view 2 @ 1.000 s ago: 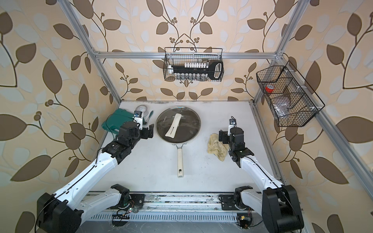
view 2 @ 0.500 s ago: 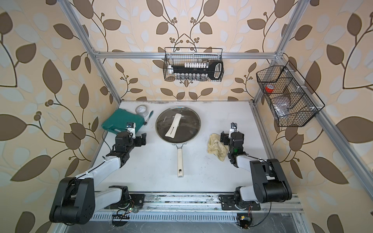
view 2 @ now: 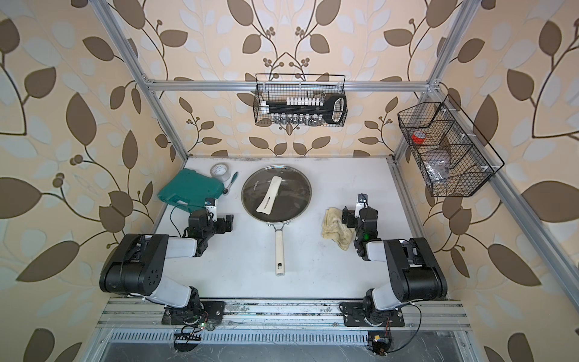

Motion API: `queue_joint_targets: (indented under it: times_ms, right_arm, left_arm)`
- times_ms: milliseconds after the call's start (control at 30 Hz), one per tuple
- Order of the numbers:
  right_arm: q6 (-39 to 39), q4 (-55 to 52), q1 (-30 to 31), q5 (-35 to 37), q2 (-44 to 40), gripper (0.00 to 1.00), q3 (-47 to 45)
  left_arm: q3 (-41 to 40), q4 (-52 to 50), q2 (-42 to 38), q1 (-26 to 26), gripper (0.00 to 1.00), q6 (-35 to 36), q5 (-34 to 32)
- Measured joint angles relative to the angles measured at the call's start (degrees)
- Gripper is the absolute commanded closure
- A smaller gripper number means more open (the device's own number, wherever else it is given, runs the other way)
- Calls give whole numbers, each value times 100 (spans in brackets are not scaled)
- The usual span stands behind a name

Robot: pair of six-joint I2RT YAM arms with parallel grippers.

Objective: Wipe the pot lid with a cloth
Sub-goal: Reset both arms

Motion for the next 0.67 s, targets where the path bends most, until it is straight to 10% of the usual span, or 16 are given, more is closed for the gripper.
queue_joint_targets:
  times_ms: [667]
  right_arm:
    - [0, 2, -9, -107, 0, 4, 11]
  left_arm:
    - [63, 98, -2, 0, 1, -17, 0]
